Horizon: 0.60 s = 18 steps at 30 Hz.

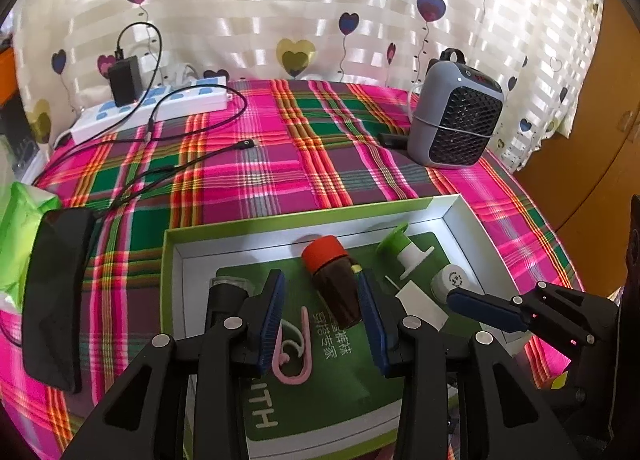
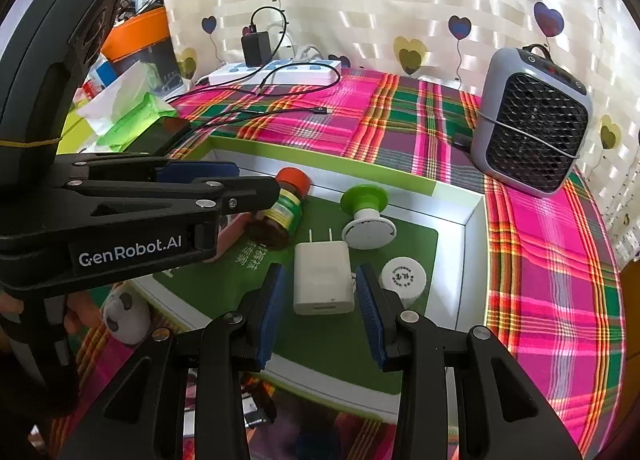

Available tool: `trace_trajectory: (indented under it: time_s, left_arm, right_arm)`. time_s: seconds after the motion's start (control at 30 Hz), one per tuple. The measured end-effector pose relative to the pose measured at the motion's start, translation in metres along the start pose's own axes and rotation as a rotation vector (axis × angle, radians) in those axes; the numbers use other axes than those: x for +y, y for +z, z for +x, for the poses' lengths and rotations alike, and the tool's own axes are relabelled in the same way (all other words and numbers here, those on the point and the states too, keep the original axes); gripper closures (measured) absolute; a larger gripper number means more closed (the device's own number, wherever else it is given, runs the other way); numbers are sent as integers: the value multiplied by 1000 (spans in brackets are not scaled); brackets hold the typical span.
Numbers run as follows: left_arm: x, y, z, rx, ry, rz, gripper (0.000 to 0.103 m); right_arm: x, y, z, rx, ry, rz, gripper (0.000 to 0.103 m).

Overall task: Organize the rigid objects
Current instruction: 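Open both grippers and withdraw them from the green box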

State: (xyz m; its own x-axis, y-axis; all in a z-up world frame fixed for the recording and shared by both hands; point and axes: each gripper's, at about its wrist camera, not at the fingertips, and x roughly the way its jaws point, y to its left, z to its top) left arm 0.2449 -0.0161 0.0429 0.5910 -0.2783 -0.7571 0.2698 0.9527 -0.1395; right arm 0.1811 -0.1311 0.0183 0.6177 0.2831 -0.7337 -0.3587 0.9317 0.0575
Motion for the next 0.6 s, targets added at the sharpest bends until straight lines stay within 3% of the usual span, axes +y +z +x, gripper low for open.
trace_trajectory:
  time_s: [0.6]
  left_arm:
    - [0, -37, -40, -27, 40, -3, 66]
  right_arm:
    - [0, -14, -23, -25, -20, 38, 65]
